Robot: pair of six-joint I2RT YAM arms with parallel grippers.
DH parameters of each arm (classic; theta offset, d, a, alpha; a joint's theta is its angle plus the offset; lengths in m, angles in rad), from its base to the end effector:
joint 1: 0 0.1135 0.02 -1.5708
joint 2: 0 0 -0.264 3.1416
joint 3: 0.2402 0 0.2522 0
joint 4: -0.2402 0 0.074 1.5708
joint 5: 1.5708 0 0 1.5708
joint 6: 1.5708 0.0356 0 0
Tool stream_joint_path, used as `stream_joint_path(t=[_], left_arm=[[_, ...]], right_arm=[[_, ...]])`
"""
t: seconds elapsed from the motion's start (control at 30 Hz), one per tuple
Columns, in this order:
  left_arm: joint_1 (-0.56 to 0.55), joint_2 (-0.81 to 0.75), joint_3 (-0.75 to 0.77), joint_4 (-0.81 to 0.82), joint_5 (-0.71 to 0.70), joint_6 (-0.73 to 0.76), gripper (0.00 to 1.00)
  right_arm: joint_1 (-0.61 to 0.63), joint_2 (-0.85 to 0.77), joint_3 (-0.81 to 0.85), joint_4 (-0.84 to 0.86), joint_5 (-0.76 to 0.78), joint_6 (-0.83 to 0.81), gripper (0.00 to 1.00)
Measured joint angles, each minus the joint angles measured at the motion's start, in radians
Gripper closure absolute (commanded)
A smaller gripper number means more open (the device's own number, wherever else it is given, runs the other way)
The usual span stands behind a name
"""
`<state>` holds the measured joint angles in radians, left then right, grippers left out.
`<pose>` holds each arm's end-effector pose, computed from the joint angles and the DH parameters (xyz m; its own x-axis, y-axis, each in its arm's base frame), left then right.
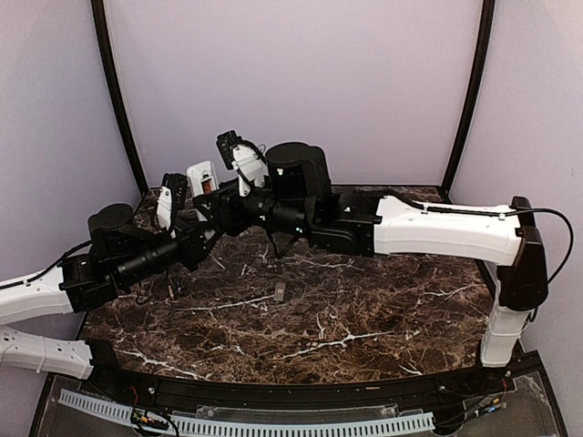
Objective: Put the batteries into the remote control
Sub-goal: Pass from the left arm to the right
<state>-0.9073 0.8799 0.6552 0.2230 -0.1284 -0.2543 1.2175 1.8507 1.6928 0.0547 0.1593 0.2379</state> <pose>0.1349 -0.1652 0.3207 -0.1777 -0.1777 -0.9679 0.6796 0.6891 -0.2513 0.1620 0.4229 0.3767 -0.2401 0.0215 -0.9705 -0.8388 0.4986 0.2185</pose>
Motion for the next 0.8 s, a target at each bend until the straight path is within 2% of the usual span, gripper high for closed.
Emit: stream_joint_path(t=[0.13, 0.37, 0.57, 0.63, 0.67, 0.7, 0.73, 0.8], left_arm=[[0.0, 0.0, 0.0, 0.0, 0.004, 0.002, 1.0], [0.0, 0.0, 0.0, -0.012, -0.005, 0.004, 1.0], [0.0, 0.0, 0.0, -0.014, -0.005, 0.004, 1.0], [0.0, 0.0, 0.0, -0.014, -0.005, 0.004, 0.82], [0.0, 0.0, 0.0, -0.015, -0.005, 0.004, 0.61], [0.0, 0.0, 0.0, -0.015, -0.004, 0.004, 0.53], [0.0, 0.0, 0.0, -0.016, -0.005, 0.007, 0.39], [0.0, -0.003, 0.0, -0.02, -0.006, 0.017, 0.27]], right_arm=[[0.0, 0.052, 0.068, -0.007, 0.038, -0.001, 0.4], [0.01, 0.092, 0.116, -0.02, 0.077, -0.006, 0.67], [0.012, 0.092, 0.117, -0.026, 0.081, -0.011, 0.81], [0.012, 0.092, 0.117, -0.026, 0.081, -0.012, 0.84], [0.012, 0.092, 0.117, -0.026, 0.081, -0.012, 0.84], [0.012, 0.092, 0.117, -0.026, 0.082, -0.012, 0.85], [0.012, 0.09, 0.116, -0.026, 0.084, -0.012, 0.85], [0.011, 0.084, 0.106, -0.038, 0.099, -0.019, 0.86]])
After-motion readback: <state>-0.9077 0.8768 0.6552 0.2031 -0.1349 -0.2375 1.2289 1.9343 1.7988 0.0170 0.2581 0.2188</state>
